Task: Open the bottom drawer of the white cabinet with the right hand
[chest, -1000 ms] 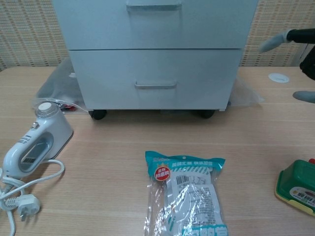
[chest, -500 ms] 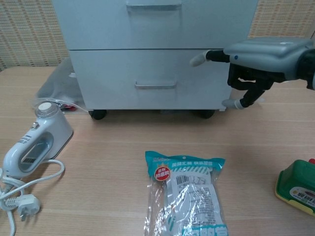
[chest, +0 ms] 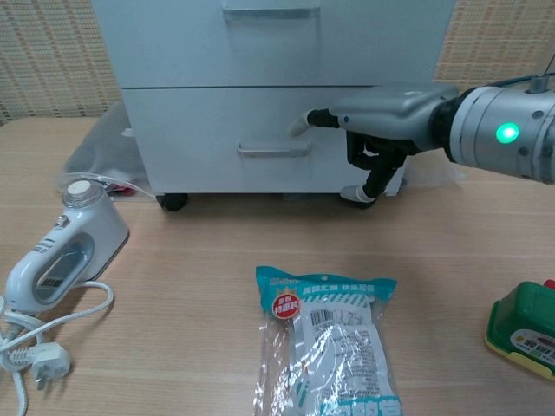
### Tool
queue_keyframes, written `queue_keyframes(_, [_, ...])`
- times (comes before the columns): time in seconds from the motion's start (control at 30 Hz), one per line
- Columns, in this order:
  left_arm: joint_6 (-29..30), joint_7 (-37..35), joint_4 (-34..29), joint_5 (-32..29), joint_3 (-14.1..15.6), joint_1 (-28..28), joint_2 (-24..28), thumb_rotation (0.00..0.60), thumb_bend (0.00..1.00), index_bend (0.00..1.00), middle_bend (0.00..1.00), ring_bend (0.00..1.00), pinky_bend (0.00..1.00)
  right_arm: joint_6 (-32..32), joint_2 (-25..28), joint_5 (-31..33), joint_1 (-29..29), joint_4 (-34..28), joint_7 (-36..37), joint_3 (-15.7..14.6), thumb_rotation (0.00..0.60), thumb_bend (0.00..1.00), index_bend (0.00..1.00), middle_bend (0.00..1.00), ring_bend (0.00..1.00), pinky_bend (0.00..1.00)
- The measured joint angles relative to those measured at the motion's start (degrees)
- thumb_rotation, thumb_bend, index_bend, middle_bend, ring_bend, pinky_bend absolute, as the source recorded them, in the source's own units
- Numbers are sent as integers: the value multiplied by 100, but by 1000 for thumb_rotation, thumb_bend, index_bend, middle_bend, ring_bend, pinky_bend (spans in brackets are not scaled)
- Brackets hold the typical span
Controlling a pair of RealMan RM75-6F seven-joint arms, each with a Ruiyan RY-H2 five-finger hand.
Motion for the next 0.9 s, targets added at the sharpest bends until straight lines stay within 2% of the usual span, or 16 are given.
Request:
queue_keyframes(0.4, [-48,26,11,-38,-4,-15,-10,600,249,86,0,0,96,38,-294,574,526,507,-11,-140,600,294,78,904,1000,806])
queue_keyframes(0.9, [-77,76,2,-70,1,-18,-16,600,249,89,0,0,96,12,-416,857,934,635,6,-423,600,294,78,904,1000,806])
